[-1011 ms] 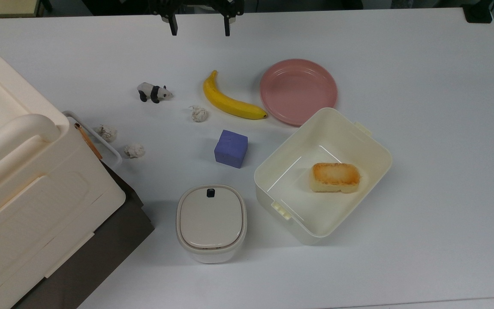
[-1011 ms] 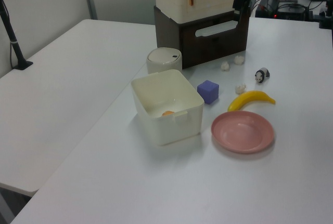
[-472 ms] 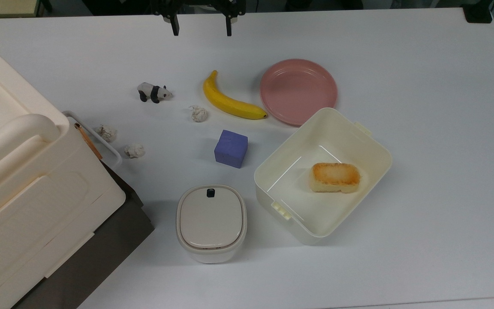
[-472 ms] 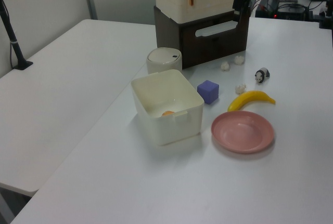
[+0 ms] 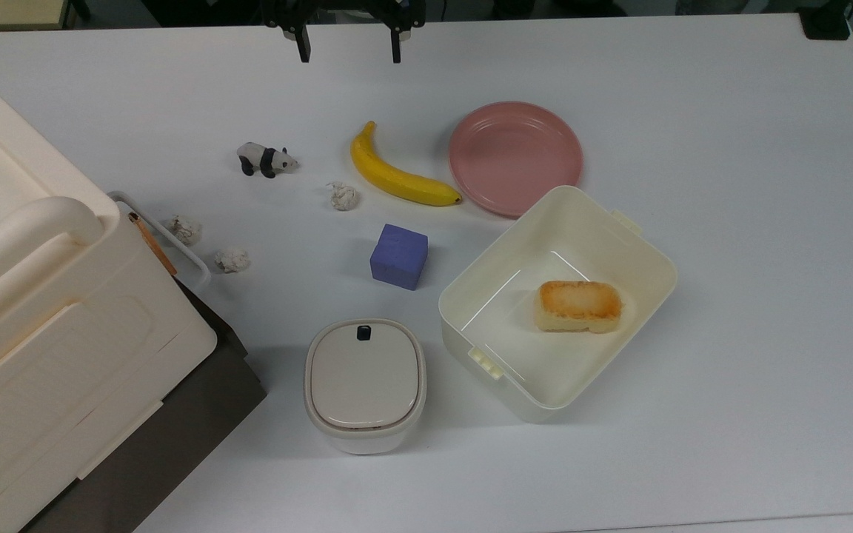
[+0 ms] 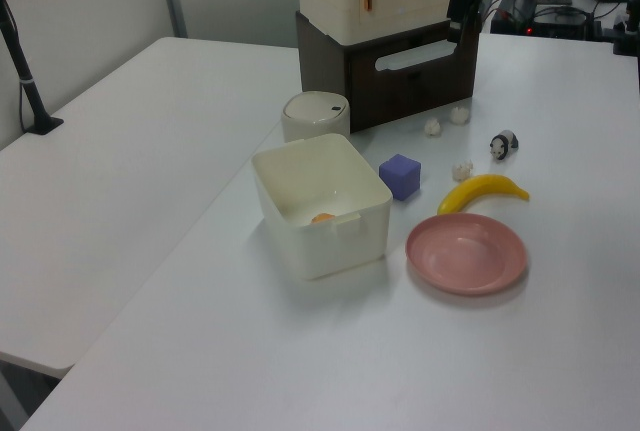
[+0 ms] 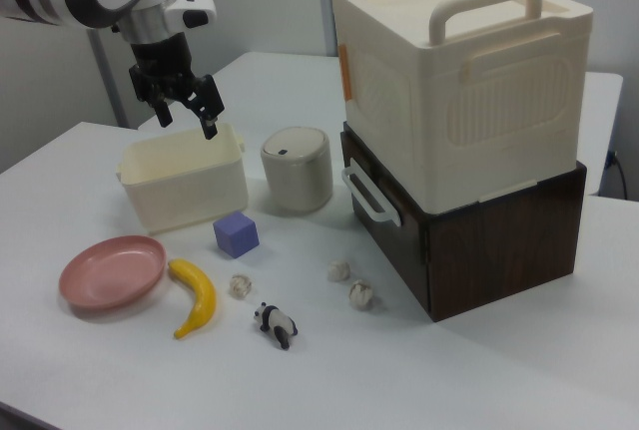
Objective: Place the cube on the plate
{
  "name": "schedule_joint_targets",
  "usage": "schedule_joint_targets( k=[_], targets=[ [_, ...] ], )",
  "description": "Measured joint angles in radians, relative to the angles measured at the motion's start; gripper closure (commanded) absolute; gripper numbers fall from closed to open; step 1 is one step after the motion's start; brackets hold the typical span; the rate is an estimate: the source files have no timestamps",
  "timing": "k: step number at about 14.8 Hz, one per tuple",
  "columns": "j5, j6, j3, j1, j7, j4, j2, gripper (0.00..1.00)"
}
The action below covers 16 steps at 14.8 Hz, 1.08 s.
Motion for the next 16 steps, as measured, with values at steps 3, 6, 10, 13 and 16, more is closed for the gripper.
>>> schedule_joint_targets(
  k=[3,6,10,13,16],
  targets=[
    [0.0,0.0,0.0,0.0,0.0,-0.001,0.0,0.0],
    [0.0,-0.022,0.0,0.0,0.0,-0.001,0.0,0.0],
    [0.0,-0.033,0.0,0.0,0.0,-0.001,0.0,0.0],
    [0.0,-0.033,0.0,0.001,0.0,-0.001,0.0,0.0],
    [0.0,-0.034,0.003,0.007,0.0,-0.002,0.003,0.0]
  ],
)
